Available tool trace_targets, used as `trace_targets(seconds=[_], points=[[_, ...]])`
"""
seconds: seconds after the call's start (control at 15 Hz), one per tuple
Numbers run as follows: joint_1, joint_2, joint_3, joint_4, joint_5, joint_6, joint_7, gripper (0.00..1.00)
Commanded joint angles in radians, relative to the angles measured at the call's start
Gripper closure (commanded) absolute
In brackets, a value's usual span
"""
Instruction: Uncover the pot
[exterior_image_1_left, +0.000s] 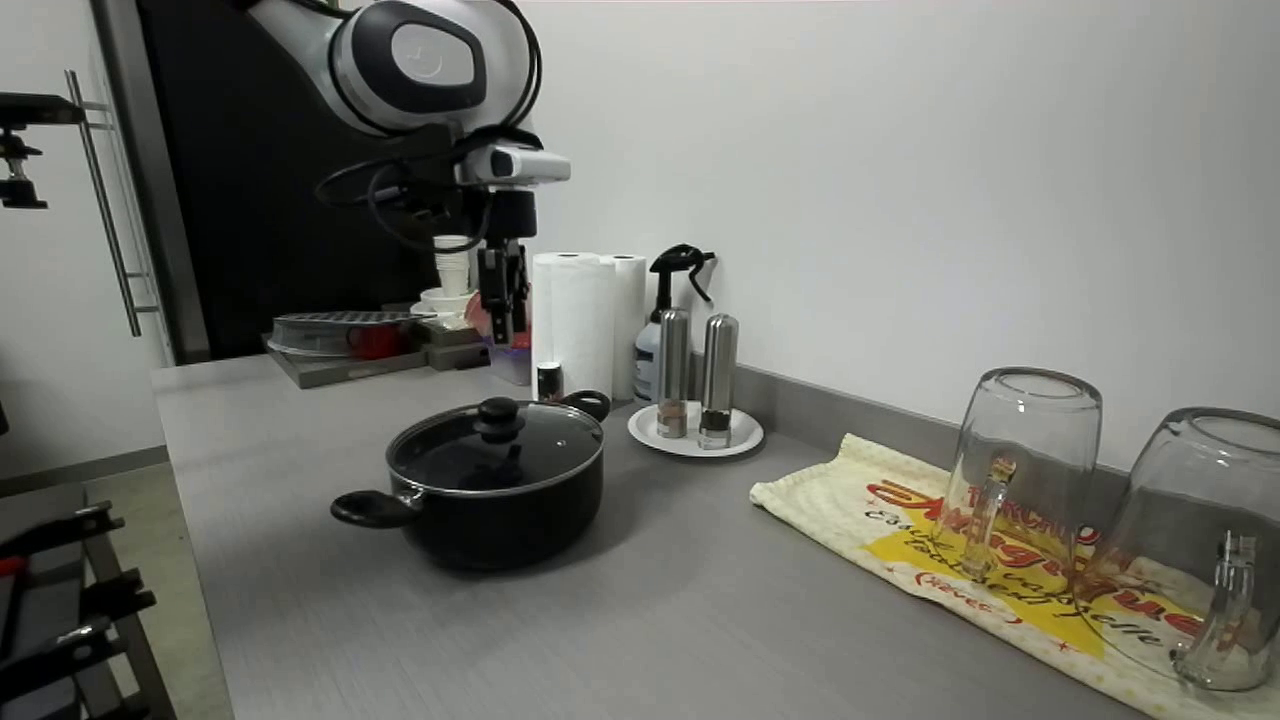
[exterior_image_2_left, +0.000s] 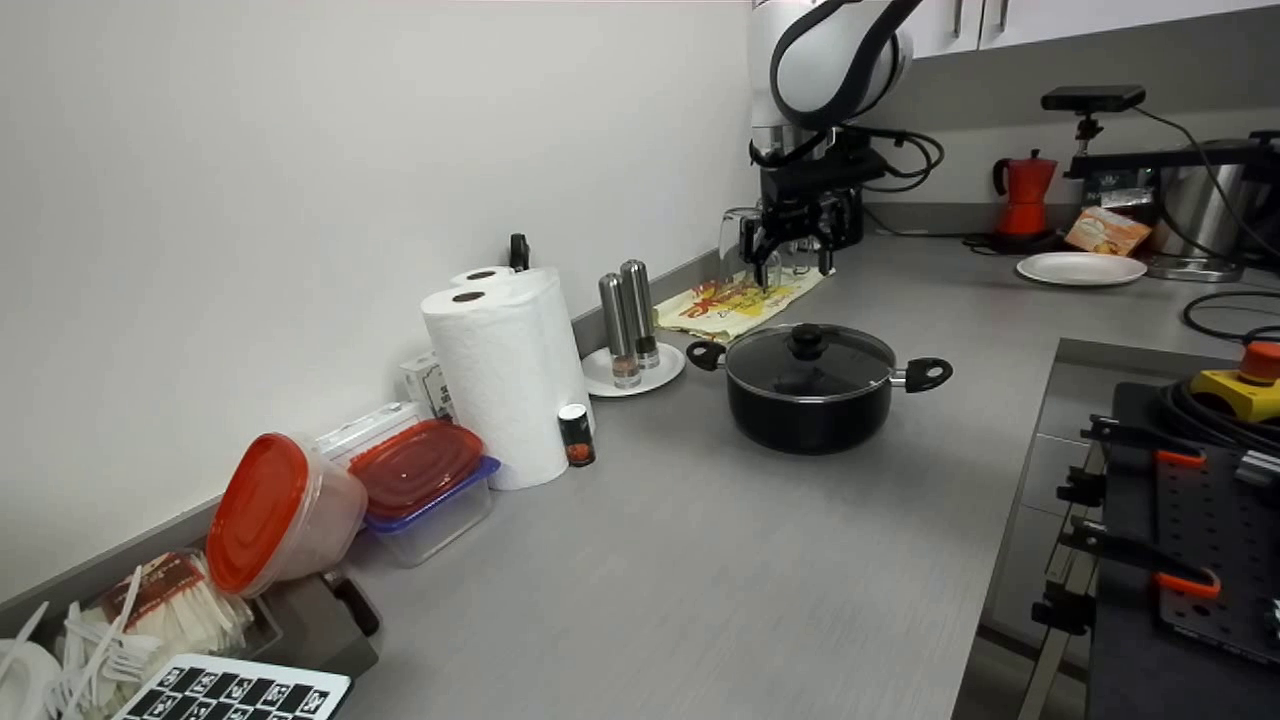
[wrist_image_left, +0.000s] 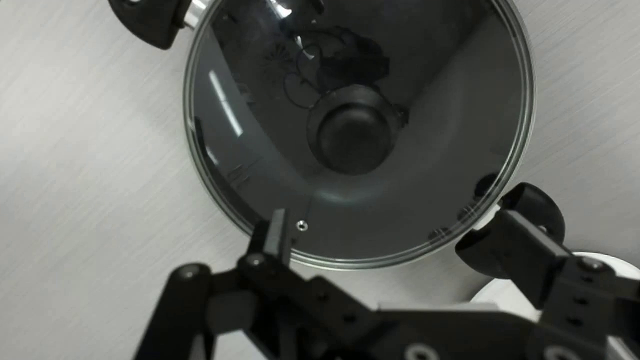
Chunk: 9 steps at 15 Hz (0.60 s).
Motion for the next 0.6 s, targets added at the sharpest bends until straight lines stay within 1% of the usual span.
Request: trace_targets(seconds=[0.0, 0.07, 0.2, 0.53], points=[[0.002, 0.041, 0.000, 0.036, 0.152, -0.037, -0.072, 0.00], [0.000, 0.046, 0.006, 0.037, 0.198, -0.046, -0.098, 0.00], [0.006, 0.059, 0.001, 0.043, 0.243, -0.059, -0.120, 0.00], [0.005, 0.076, -0.020, 0.041, 0.270, -0.095, -0.120, 0.00]])
